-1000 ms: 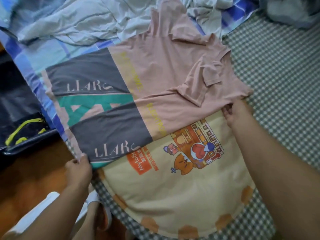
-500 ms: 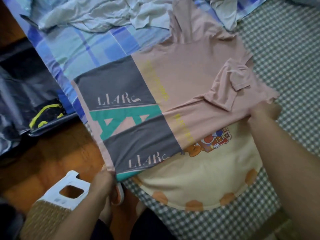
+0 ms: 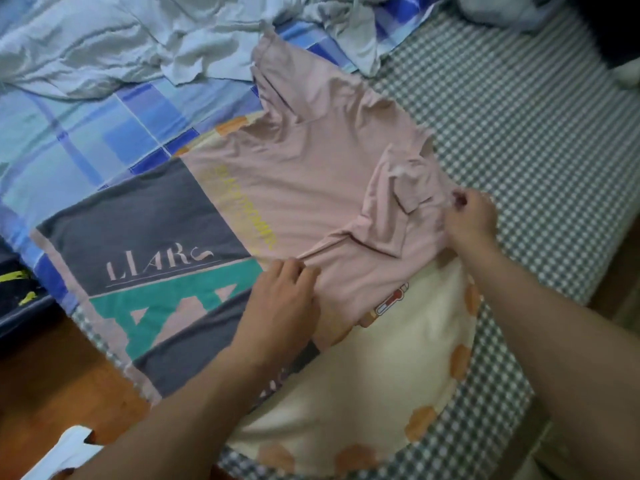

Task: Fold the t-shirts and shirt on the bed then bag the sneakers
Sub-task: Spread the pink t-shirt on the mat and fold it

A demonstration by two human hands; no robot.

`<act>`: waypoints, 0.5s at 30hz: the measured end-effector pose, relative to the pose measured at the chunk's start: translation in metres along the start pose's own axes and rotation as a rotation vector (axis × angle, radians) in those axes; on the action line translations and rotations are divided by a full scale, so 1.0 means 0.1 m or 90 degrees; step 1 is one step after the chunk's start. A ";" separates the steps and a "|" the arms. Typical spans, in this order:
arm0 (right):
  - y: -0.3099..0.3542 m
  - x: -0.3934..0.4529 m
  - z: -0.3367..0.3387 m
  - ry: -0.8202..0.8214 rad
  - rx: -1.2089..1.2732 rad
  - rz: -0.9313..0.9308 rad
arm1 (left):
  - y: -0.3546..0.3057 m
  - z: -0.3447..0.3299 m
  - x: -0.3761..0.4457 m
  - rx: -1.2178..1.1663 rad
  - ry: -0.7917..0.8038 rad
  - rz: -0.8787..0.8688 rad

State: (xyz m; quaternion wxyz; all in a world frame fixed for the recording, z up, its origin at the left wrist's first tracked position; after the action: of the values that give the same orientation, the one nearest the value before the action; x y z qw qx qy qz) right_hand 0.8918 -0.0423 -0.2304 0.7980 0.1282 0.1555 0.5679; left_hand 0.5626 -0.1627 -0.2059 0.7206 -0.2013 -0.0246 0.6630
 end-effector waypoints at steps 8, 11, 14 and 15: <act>0.28 0.43 -0.34 0.095 0.169 -0.007 | -0.60 -0.31 1.00 0.068 -0.075 -0.013; 0.27 0.47 -0.36 0.142 0.223 -0.065 | -0.43 -0.31 1.14 0.006 -0.068 0.064; 0.27 0.45 -0.33 0.085 0.292 -0.067 | -0.35 -0.31 1.16 -0.098 -0.053 0.115; 0.27 0.43 -0.30 0.063 0.299 -0.056 | -0.36 -0.31 1.15 -0.110 -0.044 0.114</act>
State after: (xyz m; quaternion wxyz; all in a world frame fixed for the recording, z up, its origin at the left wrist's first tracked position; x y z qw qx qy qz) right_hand 0.8699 0.0075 -0.2522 0.7618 0.2750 0.3276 0.4864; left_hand 0.6197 -0.0609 -0.2488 0.6373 -0.2410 -0.0889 0.7266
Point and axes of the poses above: each hand's wrist, its own x-axis towards the middle knuckle, its own z-axis out of the back of the hand, y = z × x, the point moved 5 cm from there along x, towards the middle knuckle, and after that the axes turned 14 degrees about z, right-handed, at the moved point
